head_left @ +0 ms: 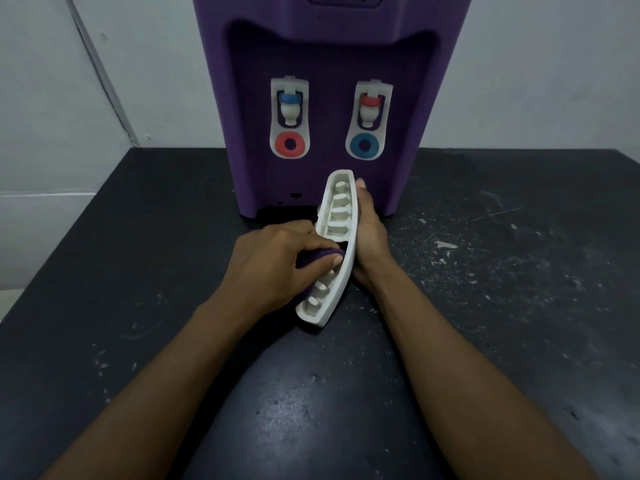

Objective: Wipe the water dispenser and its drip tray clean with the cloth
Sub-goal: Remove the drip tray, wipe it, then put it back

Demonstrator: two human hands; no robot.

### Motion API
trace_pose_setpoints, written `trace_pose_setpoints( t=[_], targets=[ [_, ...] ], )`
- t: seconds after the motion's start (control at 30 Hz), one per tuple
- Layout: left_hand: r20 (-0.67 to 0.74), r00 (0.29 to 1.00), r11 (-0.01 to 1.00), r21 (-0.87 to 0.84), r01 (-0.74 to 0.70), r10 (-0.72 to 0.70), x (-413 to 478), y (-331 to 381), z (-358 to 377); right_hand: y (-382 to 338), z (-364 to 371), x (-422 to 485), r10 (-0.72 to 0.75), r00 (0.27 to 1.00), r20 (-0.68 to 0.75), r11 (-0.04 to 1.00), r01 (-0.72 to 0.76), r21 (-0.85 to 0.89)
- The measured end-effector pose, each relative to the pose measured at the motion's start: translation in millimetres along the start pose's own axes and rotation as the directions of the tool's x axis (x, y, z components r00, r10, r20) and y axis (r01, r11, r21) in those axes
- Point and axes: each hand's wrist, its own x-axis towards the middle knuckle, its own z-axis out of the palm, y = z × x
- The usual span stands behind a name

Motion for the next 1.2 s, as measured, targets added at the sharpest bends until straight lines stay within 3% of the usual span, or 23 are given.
trace_pose_setpoints(
  t=[0.27, 0.5, 0.73, 0.97, 1.1, 1.2],
  targets=[
    [-0.241, 0.967, 0.983, 0.145, 0.114, -0.077, 1.4, 1.6, 14.7, 2.7, 14.0, -19.5, 0.085, 0.984, 0.158, 0.996, -0.087, 0.002],
    [-0.098, 0.993, 0.997, -0.046, 0.06, -0.064, 4.5, -10.1, 10.2, -2.3, 16.9, -23.8, 0.091, 0.988, 0.125, 0.996, -0.092, 0.0],
    [-0.164, 0.98, 0.979, -0.154, -0.134, 0.108, 2.0, -25.3, 9.3, -3.1, 14.4, -24.3, 0.145, 0.973, 0.178, 0.985, -0.158, 0.064],
    [-0.13, 0.979, 0.987, -0.02, -0.16, 0.156, 0.1, -27.7, -13.0, -3.5, 14.1, -19.2, 0.186, 0.952, 0.242, 0.98, -0.197, 0.025],
    [-0.118, 0.97, 0.977, 0.023, -0.21, 0.211, -1.7, -23.3, -12.7, -2.6, 13.9, -16.2, 0.143, 0.964, 0.225, 0.984, -0.163, 0.074],
    [-0.089, 0.973, 0.969, 0.153, -0.196, 0.211, -1.0, -15.2, -10.9, -1.7, 13.0, -15.4, 0.115, 0.964, 0.241, 0.987, -0.139, 0.083]
  ],
)
